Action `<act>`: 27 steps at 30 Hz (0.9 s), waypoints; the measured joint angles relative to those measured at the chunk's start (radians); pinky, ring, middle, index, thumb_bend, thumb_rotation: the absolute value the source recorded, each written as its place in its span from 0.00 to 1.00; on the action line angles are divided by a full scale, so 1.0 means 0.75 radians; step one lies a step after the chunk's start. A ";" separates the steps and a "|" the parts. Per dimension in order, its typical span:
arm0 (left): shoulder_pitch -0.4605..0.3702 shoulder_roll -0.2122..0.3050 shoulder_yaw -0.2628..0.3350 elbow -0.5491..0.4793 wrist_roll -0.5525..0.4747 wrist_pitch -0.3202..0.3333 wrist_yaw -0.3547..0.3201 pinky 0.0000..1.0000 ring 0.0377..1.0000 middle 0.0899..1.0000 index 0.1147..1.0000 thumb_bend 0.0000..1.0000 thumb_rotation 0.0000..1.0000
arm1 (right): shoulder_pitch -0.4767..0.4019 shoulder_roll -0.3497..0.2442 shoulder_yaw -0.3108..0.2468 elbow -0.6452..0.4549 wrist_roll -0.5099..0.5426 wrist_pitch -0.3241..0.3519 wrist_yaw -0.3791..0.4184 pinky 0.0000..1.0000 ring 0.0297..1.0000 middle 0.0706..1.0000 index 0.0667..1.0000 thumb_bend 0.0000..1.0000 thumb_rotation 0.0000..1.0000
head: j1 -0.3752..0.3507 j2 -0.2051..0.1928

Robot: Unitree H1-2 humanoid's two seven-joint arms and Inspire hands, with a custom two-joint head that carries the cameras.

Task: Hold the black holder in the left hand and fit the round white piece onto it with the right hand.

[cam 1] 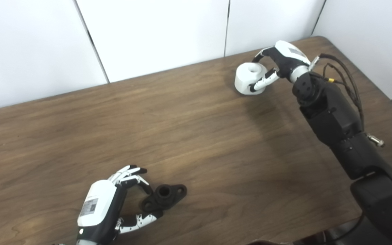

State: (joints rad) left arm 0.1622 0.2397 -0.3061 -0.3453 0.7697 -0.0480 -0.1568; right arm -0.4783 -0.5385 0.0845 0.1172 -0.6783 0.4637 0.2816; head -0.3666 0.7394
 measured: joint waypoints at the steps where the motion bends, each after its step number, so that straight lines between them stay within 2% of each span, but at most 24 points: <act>1: 0.000 0.000 0.000 0.000 0.000 0.000 0.000 0.81 0.87 0.78 0.42 0.52 0.05 | 0.000 0.000 -0.001 0.000 0.005 -0.001 -0.010 0.99 0.96 0.85 0.49 0.56 0.14 | 0.000 0.000; 6: 0.000 0.000 0.000 0.000 -0.002 0.000 0.000 0.81 0.87 0.78 0.42 0.52 0.05 | -0.001 0.000 -0.007 0.000 0.040 -0.003 -0.024 0.97 0.98 0.85 0.45 0.52 0.14 | -0.002 0.004; 27: -0.002 -0.007 -0.006 0.000 0.022 0.004 -0.001 0.82 0.86 0.78 0.42 0.52 0.05 | 0.002 -0.003 0.005 -0.014 0.059 -0.057 -0.060 0.92 0.96 0.81 0.45 0.52 0.13 | 0.029 -0.006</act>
State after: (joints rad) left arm 0.1611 0.2347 -0.3107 -0.3451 0.7866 -0.0452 -0.1578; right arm -0.4764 -0.5408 0.0884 0.1069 -0.6341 0.4212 0.2365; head -0.3452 0.7348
